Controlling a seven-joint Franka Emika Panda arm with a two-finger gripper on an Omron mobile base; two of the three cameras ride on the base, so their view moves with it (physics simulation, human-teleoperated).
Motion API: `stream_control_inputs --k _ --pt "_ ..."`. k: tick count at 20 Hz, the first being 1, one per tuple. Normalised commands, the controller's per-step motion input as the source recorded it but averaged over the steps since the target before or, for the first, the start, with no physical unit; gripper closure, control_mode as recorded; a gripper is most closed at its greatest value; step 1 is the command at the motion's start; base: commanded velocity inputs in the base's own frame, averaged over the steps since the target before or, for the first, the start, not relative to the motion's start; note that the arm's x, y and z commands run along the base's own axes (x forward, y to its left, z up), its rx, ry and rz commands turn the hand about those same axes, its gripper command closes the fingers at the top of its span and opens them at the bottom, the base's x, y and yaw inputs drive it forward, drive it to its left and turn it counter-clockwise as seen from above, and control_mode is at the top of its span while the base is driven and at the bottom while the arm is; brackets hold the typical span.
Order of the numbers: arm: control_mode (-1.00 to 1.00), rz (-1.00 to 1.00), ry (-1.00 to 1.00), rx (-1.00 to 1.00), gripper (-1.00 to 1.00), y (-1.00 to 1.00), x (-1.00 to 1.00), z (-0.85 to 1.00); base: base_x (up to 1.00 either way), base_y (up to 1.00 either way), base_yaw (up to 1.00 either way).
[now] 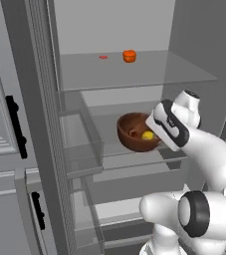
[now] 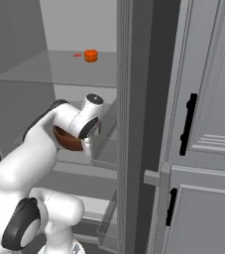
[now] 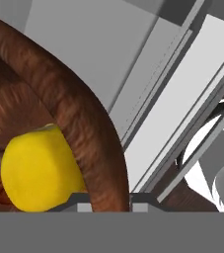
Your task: Pick the chicken drumstick and lemon from their plates and place them in the bowl. Then put the bowl in the fridge.
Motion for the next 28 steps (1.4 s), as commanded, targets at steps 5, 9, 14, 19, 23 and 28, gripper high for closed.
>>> stream_control_inputs --k 5,9,14,19,23,28 --pt "-1.0 0.0 0.0 0.0 1.0 0.0 0.67 -0.42 0.0 0.0 0.0" --pt "-1.0 0.0 0.0 0.0 1.0 0.0 0.61 -0.24 0.0 0.0 0.0" --pt "-1.0 0.0 -0.01 0.0 -1.0 0.05 0.6 -0.15 0.0 0.0 0.0" --pt "-1.0 0.0 -0.14 0.0 -1.0 0.04 0.1 0.0 0.0 0.0 0.0" --pt "-1.0 0.0 -0.17 0.0 -1.0 0.06 0.0 0.17 0.0 0.0 0.0" --pt "-1.0 0.0 -0.29 0.0 -1.0 0.08 -0.2 0.04 0.0 0.0 0.0"
